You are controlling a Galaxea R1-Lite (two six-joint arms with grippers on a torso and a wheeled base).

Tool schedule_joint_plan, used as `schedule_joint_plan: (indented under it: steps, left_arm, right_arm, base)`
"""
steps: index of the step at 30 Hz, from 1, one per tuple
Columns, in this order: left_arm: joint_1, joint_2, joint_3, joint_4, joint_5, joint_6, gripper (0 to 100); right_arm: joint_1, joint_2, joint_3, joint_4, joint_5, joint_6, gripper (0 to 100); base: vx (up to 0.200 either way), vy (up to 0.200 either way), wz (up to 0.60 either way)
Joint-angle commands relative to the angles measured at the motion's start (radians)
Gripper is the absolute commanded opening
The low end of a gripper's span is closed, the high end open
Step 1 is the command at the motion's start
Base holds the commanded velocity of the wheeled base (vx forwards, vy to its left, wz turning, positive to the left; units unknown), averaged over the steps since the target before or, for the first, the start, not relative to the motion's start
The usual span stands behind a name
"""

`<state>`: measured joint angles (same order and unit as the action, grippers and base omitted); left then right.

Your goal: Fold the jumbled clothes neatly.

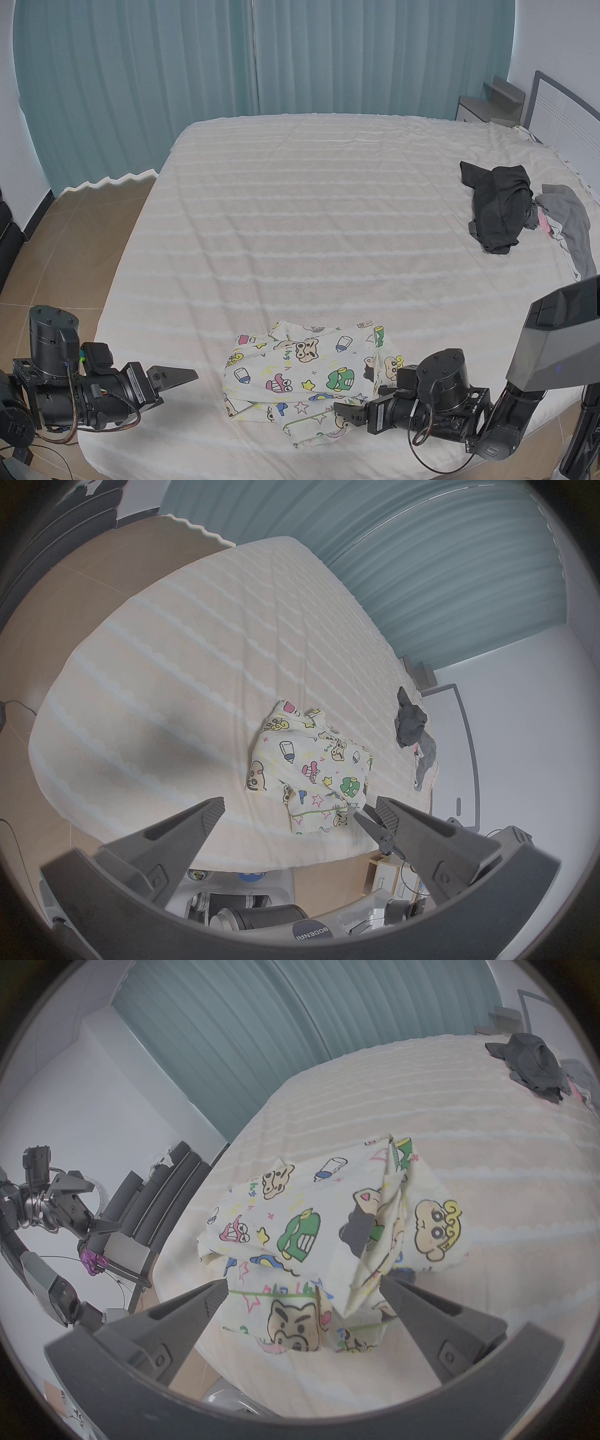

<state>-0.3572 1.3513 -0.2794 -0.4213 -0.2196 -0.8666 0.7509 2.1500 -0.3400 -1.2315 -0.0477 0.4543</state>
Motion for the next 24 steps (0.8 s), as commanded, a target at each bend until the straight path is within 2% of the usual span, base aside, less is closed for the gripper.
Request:
schedule_joint_plan:
  steps: [1, 6, 12, 17, 24]
  left_arm:
    - [0.001, 0.005, 0.0, -0.001, 0.0, 0.0, 100]
    - [0.001, 0.008, 0.0, -0.001, 0.0, 0.0, 100]
    - [0.001, 0.008, 0.0, -0.001, 0.0, 0.0, 100]
    - [0.001, 0.008, 0.0, -0.001, 0.0, 0.0, 100]
    - [0.001, 0.008, 0.0, -0.001, 0.0, 0.0, 100]
  right_arm:
    - [0.01, 0.016, -0.013, -0.02, 0.0, -0.008, 100]
    - [0.019, 0.024, -0.024, -0.04, -0.001, -0.062, 100]
    - [0.016, 0.013, -0.024, -0.042, -0.006, -0.071, 100]
    - [0.016, -0.004, -0.025, -0.043, -0.06, -0.105, 100]
    - [0.024, 0.024, -0.024, -0.043, -0.057, -0.106, 100]
  base:
    - [0.0, 0.0, 0.0]
    - [0.0, 0.0, 0.0]
    - [0.0, 0.0, 0.0]
    - [0.0, 0.0, 0.0]
    - [0.0, 0.0, 0.0]
